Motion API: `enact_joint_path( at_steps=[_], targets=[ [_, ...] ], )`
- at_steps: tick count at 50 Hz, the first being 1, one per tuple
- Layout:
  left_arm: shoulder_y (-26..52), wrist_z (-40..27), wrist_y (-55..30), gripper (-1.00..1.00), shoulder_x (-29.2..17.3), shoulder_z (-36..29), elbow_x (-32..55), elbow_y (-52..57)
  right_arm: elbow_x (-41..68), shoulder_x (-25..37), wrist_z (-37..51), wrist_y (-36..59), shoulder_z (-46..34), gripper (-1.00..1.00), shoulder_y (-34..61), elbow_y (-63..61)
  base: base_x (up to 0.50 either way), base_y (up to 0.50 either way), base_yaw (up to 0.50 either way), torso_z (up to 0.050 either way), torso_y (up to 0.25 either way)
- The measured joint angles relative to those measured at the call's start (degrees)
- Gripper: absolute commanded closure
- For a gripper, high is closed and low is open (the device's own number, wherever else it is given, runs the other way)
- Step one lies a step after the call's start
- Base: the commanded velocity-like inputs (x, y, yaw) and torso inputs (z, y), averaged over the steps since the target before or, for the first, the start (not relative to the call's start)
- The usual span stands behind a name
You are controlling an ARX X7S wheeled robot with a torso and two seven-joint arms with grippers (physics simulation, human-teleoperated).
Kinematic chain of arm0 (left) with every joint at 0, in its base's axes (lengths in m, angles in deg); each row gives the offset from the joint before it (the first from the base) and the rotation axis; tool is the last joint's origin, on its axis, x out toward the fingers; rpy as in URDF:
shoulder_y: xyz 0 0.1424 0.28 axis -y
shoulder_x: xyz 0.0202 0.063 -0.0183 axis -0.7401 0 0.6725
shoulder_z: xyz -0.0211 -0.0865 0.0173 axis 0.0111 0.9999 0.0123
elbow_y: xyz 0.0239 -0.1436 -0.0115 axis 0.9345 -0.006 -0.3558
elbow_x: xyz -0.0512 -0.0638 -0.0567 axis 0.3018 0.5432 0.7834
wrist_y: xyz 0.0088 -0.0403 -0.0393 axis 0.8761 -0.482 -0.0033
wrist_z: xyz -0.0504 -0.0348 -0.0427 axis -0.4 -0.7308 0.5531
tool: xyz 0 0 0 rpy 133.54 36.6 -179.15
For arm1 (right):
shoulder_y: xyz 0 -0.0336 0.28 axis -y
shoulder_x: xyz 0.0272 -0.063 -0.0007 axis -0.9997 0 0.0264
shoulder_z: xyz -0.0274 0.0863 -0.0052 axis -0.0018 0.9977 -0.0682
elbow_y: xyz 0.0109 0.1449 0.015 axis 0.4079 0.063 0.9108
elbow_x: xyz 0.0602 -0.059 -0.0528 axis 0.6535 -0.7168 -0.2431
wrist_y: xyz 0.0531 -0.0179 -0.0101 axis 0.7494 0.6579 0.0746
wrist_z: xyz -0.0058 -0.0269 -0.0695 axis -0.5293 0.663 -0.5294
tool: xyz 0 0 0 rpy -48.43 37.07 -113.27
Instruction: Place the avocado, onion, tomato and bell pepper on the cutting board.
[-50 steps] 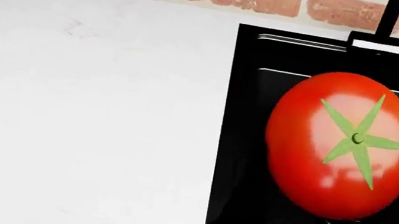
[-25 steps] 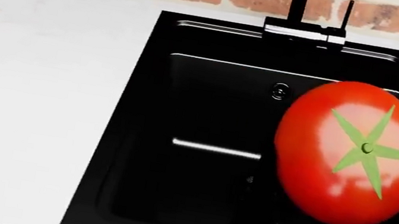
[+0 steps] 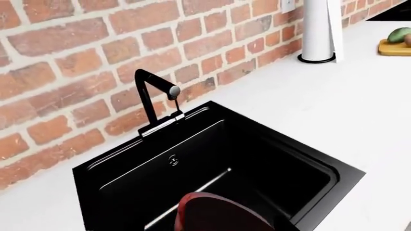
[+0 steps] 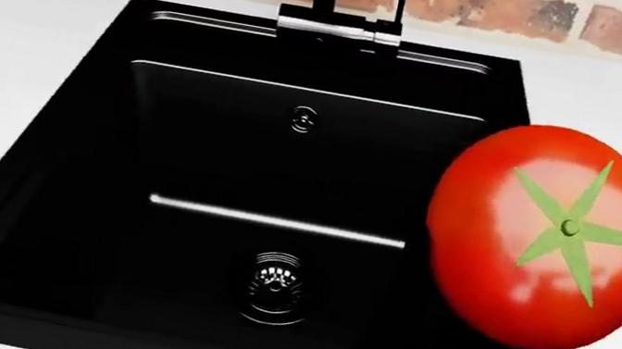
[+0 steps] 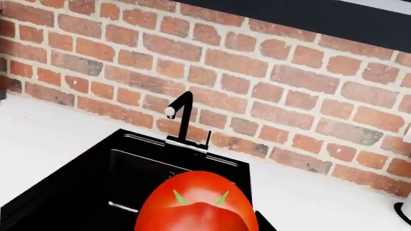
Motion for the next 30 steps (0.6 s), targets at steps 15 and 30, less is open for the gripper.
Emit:
enact_joint_path(
  at_steps=[15,30],
  targets=[
    [0.1,-0.1,-0.3,1.00,-0.1,0.4,0.1,0.0,0.8,0.7,0.2,0.1,0.6,1.00,0.2,-0.4,0.00,-0.48,0.00,0.000,0.001],
    [0.3,-0.3,-0.6,1.00,0.2,0.8,0.5,0.0,1.5,1.1,0.2,0.7,1.2,1.00,0.3,-0.2,0.00,-0.48,0.00,0.001,0.000]
  ],
)
